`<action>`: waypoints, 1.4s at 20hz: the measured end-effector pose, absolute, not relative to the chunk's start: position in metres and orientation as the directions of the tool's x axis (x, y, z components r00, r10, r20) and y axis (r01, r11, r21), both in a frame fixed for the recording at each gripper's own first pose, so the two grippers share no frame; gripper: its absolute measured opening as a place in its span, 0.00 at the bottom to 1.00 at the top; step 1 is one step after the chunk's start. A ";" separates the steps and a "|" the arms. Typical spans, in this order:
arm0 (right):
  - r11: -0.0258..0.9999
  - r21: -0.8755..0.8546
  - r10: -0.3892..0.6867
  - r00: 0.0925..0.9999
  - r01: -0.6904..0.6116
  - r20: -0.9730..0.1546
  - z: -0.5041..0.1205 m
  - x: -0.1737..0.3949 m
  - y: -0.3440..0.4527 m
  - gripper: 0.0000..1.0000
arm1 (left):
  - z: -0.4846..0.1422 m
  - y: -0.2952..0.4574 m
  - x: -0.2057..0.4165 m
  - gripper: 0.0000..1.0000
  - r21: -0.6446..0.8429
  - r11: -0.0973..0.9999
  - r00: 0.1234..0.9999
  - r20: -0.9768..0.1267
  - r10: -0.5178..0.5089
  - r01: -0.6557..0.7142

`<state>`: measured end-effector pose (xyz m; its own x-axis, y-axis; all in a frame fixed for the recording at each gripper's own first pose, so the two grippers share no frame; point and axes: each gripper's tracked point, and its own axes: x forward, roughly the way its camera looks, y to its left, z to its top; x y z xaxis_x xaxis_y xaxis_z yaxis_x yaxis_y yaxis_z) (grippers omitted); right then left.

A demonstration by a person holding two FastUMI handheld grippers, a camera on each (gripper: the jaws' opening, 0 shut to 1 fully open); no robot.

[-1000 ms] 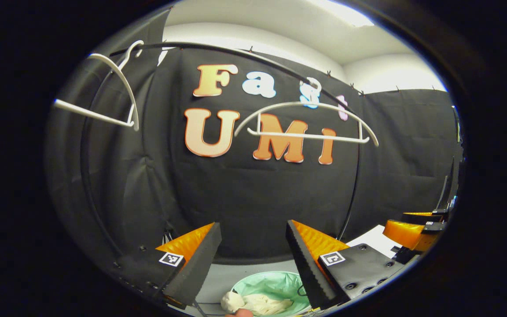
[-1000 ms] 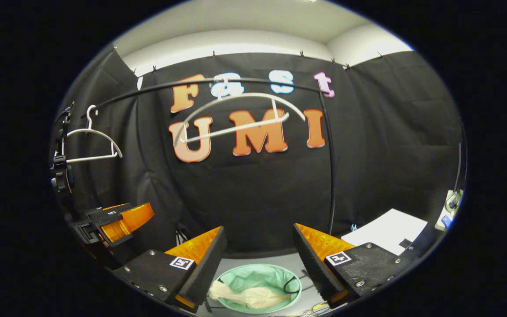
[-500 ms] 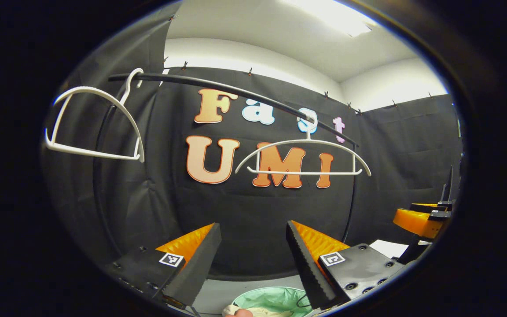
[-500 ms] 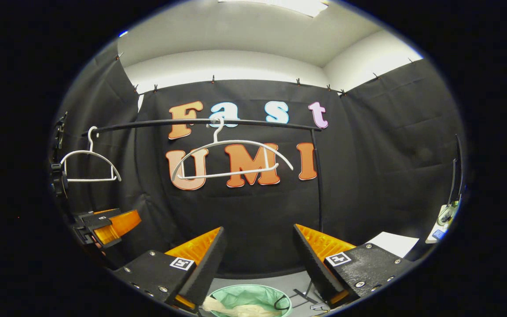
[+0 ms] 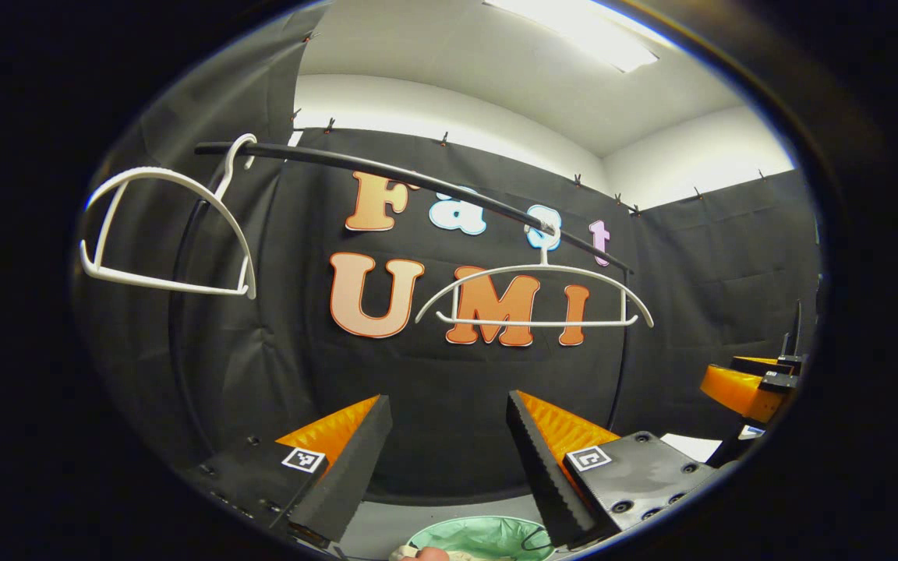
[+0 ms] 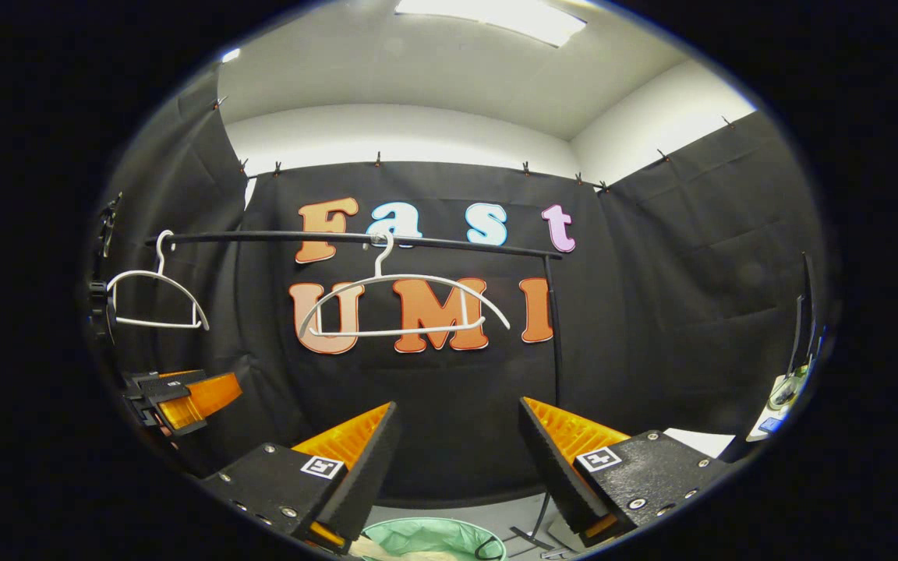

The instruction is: Grasp the clothes on the hanger with both hands and then place them into the laundry hamper below.

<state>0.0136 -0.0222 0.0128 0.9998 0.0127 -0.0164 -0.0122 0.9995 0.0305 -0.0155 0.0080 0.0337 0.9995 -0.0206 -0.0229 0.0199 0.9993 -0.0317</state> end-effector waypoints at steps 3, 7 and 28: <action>0.999 0.032 0.019 0.999 -0.018 -0.031 0.007 0.015 -0.020 0.93 | 0.035 0.008 -0.016 0.97 -0.035 0.999 1.000 -0.015 -0.023 0.022; 0.999 0.038 0.025 0.999 -0.023 -0.045 -0.001 0.016 -0.019 0.93 | 0.035 0.010 -0.013 0.97 -0.042 0.999 1.000 -0.011 -0.019 0.019; 0.999 0.031 0.037 0.997 -0.035 -0.070 -0.010 0.027 -0.015 0.93 | 0.031 0.001 -0.006 0.97 -0.035 0.999 0.999 -0.019 -0.036 0.035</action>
